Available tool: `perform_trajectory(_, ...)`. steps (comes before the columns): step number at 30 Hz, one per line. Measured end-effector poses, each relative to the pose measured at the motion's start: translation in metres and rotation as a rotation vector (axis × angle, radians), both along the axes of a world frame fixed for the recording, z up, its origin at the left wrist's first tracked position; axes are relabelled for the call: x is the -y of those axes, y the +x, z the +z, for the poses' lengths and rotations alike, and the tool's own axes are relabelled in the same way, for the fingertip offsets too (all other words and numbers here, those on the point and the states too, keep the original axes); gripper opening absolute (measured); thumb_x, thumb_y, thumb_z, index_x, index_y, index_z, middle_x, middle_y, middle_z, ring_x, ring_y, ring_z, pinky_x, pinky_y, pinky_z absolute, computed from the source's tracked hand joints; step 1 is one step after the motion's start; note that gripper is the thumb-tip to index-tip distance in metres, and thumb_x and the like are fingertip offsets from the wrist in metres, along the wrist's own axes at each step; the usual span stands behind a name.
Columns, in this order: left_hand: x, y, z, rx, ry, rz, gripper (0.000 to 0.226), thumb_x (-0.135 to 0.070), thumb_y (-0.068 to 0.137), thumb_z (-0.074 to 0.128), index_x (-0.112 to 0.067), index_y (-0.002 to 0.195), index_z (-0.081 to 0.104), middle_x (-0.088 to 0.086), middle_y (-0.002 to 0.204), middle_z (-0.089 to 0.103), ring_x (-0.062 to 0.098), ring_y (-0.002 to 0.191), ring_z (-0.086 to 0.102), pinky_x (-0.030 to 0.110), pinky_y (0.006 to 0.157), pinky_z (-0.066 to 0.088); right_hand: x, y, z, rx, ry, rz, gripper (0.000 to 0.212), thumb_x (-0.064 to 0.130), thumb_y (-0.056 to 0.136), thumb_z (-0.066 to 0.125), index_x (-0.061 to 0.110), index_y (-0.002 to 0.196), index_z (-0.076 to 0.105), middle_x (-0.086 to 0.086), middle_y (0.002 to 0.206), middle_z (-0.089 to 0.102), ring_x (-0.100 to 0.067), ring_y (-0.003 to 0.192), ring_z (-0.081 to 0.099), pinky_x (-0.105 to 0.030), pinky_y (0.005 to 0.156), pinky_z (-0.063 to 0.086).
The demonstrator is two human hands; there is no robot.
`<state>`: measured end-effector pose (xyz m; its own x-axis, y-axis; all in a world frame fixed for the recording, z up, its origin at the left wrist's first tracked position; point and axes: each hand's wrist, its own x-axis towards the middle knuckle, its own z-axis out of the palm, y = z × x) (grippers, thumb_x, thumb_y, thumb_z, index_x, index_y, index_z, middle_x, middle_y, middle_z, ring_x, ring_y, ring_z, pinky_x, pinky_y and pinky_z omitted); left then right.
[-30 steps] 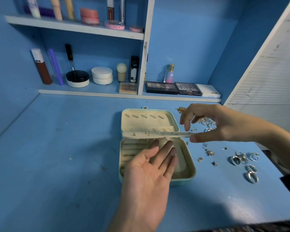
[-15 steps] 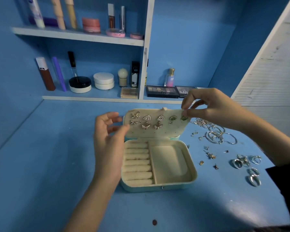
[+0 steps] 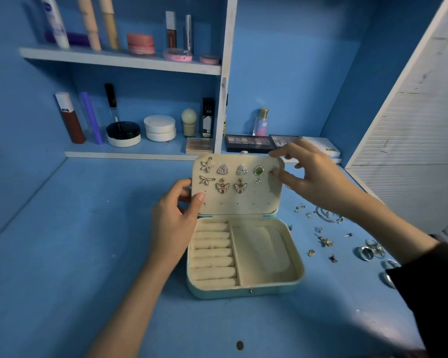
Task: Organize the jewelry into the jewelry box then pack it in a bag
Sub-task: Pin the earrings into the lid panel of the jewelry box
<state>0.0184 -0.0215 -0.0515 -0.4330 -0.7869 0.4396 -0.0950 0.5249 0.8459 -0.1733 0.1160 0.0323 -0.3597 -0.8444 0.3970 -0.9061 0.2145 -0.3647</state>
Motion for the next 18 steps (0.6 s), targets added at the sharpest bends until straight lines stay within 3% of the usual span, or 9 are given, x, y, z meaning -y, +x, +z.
perform_trajectory(3, 0.000, 0.000, 0.000, -0.008, 0.002, -0.005, 0.013, -0.017, 0.088, 0.065, -0.027, 0.094, 0.059, -0.020, 0.080, 0.062, -0.007, 0.075, 0.057, 0.005, 0.060, 0.038, -0.011, -0.002, -0.007, 0.024, 0.023, -0.015, 0.047, 0.020, 0.091, 0.059, 0.024, 0.134, 0.044, 0.007, 0.116, 0.045, -0.006, 0.102, 0.042, -0.020, 0.084, 0.034)
perform_trajectory(6, 0.000, 0.000, -0.001, -0.015, -0.001, -0.002, 0.012, -0.017, 0.087, 0.066, -0.026, 0.093, 0.060, -0.018, 0.080, 0.062, -0.005, 0.072, 0.058, 0.008, 0.059, 0.039, -0.026, -0.005, -0.016, 0.059, -0.011, -0.052, 0.052, 0.024, 0.090, 0.060, 0.024, 0.136, 0.036, 0.008, 0.113, 0.047, -0.007, 0.099, 0.046, -0.020, 0.082, 0.037)
perform_trajectory(10, 0.002, 0.000, -0.003, -0.007, 0.001, -0.002, 0.011, -0.022, 0.087, 0.066, -0.026, 0.096, 0.061, -0.015, 0.082, 0.064, 0.006, 0.076, 0.060, 0.020, 0.063, 0.043, -0.049, -0.018, -0.027, 0.033, 0.119, -0.076, 0.043, 0.021, 0.088, 0.062, 0.023, 0.127, 0.046, 0.003, 0.102, 0.055, -0.014, 0.095, 0.051, -0.020, 0.080, 0.039)
perform_trajectory(13, 0.002, -0.001, -0.003, -0.003, 0.002, -0.001, 0.012, -0.017, 0.087, 0.066, -0.023, 0.097, 0.062, -0.015, 0.081, 0.063, 0.004, 0.076, 0.060, 0.015, 0.062, 0.042, -0.062, -0.028, -0.030, -0.028, 0.234, -0.070, 0.027, 0.014, 0.085, 0.066, 0.021, 0.111, 0.062, 0.004, 0.092, 0.060, -0.005, 0.084, 0.052, -0.004, 0.072, 0.035)
perform_trajectory(18, 0.002, -0.001, -0.003, -0.007, 0.004, -0.010, 0.012, -0.017, 0.087, 0.065, -0.023, 0.097, 0.061, -0.015, 0.081, 0.063, 0.004, 0.074, 0.059, 0.010, 0.059, 0.040, -0.078, -0.038, -0.031, -0.029, 0.395, -0.053, 0.018, 0.009, 0.082, 0.068, 0.023, 0.093, 0.073, 0.014, 0.083, 0.060, 0.012, 0.081, 0.050, -0.001, 0.070, 0.034)
